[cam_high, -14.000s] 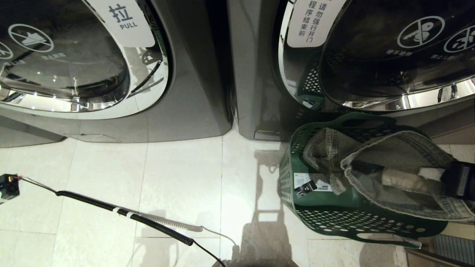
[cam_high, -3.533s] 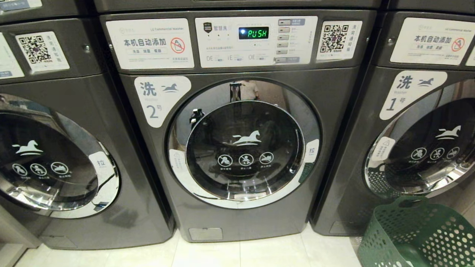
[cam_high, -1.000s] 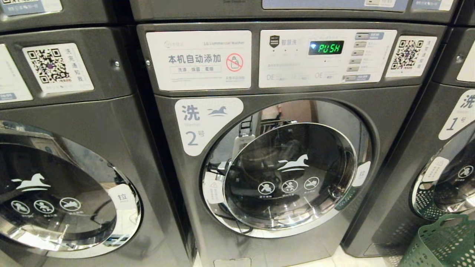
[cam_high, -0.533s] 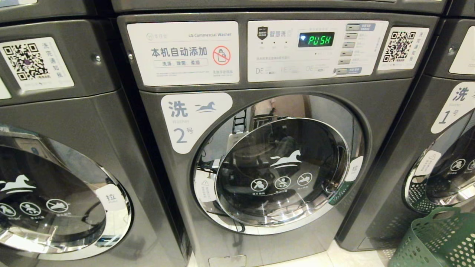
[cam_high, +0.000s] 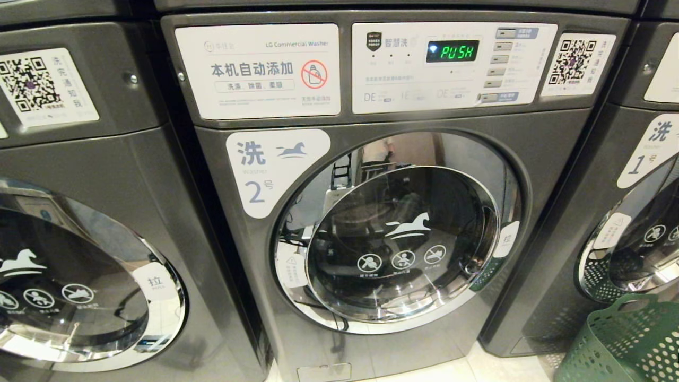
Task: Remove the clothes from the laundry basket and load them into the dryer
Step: Put the clothes in the dryer
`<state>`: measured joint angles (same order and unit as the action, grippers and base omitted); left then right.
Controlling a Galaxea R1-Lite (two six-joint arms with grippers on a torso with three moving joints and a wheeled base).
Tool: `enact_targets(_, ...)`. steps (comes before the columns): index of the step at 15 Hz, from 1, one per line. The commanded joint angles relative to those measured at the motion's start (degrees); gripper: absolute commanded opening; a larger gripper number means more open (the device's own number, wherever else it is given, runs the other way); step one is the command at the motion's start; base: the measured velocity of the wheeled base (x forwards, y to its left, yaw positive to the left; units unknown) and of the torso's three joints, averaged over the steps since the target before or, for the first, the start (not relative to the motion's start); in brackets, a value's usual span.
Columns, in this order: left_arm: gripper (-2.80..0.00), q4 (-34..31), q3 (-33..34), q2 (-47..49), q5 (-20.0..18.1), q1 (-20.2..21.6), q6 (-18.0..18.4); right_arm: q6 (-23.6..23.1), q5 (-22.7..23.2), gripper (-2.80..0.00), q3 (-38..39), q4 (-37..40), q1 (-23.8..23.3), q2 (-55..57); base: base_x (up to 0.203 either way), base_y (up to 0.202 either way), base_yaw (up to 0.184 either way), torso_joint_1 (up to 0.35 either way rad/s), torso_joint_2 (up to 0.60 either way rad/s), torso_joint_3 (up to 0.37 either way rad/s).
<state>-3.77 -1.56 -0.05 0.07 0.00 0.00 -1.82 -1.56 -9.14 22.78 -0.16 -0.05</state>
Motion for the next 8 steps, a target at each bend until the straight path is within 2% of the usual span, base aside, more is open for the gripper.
enact_targets(1,-2.80,-0.01,-0.02,-0.04,0.01,0.00,0.00,-0.03,-0.02,-2.80,0.00,0.16,-0.05,-0.04,0.000,0.000,0.000,0.000,0.00,0.000)
enact_targets(8,-2.80,-0.01,-0.02,-0.04,0.01,0.00,0.00,-0.56,-0.02,-2.80,0.00,0.07,-0.09,-0.04,0.000,0.000,0.000,0.000,-0.01,-0.005)
